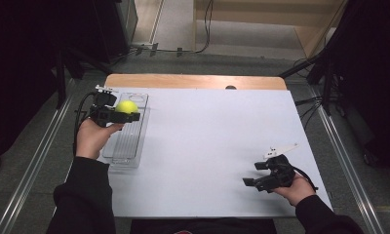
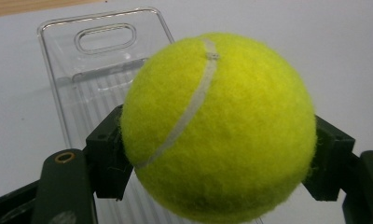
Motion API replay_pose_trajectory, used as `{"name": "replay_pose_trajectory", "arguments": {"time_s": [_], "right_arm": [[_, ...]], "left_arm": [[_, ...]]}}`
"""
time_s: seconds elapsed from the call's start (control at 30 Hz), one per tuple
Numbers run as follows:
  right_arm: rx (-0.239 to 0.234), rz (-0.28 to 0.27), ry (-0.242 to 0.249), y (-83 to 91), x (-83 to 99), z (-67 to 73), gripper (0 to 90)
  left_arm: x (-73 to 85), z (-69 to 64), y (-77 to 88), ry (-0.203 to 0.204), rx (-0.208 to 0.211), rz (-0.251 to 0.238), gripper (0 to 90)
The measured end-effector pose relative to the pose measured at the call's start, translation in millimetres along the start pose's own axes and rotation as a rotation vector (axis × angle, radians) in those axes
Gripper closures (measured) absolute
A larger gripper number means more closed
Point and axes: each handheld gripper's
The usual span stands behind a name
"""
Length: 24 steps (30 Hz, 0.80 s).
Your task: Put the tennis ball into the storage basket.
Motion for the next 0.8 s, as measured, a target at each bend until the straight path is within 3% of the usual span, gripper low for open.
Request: {"name": "replay_pose_trajectory", "arguments": {"time_s": [0.8], "right_arm": [[-0.002,0.000,0.002,-0.5,-0.1,0.2,14.6]], "left_arm": [[5.5,5.2,-12.9,0.017,-0.014,0.007,25.6]]}}
Point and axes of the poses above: each handheld gripper's, and its own axes: y roughly backward along the jaws, x roughly out of its underside, z roughly to its left, and after that the axes turned 7 degrees about x, right-handed
